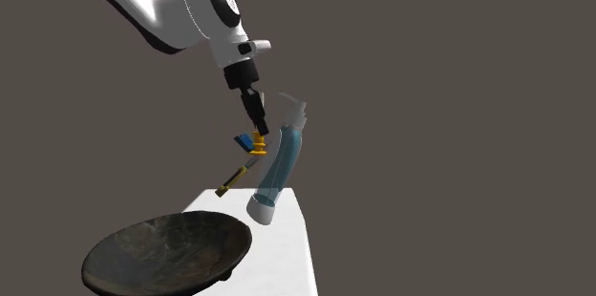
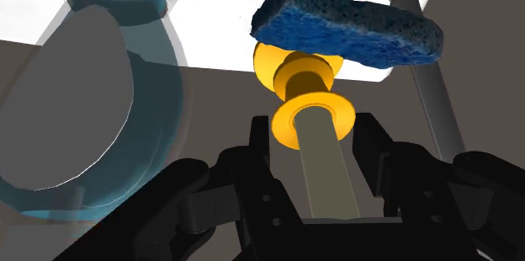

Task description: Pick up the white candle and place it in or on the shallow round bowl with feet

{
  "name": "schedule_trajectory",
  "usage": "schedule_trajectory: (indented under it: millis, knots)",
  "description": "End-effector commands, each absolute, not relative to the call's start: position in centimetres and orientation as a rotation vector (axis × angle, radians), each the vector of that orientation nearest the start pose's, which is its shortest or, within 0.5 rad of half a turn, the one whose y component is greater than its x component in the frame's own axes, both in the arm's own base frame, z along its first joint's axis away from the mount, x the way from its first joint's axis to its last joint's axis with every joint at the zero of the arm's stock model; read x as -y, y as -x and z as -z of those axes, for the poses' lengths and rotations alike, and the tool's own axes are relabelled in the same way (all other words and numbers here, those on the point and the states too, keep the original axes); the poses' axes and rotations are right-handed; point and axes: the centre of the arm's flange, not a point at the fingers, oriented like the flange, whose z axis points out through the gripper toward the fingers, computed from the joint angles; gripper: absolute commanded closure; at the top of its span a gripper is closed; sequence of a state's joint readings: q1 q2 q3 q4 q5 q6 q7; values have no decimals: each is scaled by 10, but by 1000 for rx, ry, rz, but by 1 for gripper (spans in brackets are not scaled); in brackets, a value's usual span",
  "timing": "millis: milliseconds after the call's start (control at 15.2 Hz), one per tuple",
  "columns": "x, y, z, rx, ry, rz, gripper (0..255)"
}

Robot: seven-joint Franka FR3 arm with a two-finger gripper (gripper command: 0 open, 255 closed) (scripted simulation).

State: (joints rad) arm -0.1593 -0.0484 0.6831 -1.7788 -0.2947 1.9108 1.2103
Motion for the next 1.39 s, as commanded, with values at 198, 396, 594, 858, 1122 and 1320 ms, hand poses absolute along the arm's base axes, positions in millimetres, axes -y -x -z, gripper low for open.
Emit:
schedule_trajectory:
  millis: [198,396,594,858,1122,1320]
  knots:
    - [-254,-463,-585,-950,3024,558,255]
    - [-236,-427,-583,-950,3024,558,255]
    - [-218,-392,-581,-950,3024,558,255]
    - [-194,-345,-578,-950,3024,558,255]
    - [-170,-298,-575,-950,3024,558,255]
    - [-152,-263,-573,-950,3024,558,255]
